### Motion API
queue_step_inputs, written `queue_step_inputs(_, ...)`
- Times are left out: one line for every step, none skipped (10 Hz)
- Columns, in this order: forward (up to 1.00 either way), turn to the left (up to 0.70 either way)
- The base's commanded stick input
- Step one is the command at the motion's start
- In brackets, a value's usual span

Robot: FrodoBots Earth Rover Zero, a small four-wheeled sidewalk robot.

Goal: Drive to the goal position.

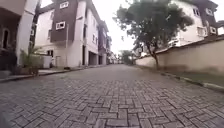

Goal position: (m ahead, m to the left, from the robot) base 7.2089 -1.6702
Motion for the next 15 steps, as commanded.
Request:
queue_step_inputs(0.70,0.00)
queue_step_inputs(0.70,0.00)
queue_step_inputs(0.70,0.00)
queue_step_inputs(0.70,0.00)
queue_step_inputs(0.70,0.00)
queue_step_inputs(0.70,0.00)
queue_step_inputs(0.70,0.00)
queue_step_inputs(0.70,0.00)
queue_step_inputs(0.70,0.00)
queue_step_inputs(0.70,0.00)
queue_step_inputs(0.70,0.00)
queue_step_inputs(0.70,0.00)
queue_step_inputs(0.70,0.00)
queue_step_inputs(0.70,0.00)
queue_step_inputs(0.70,0.00)
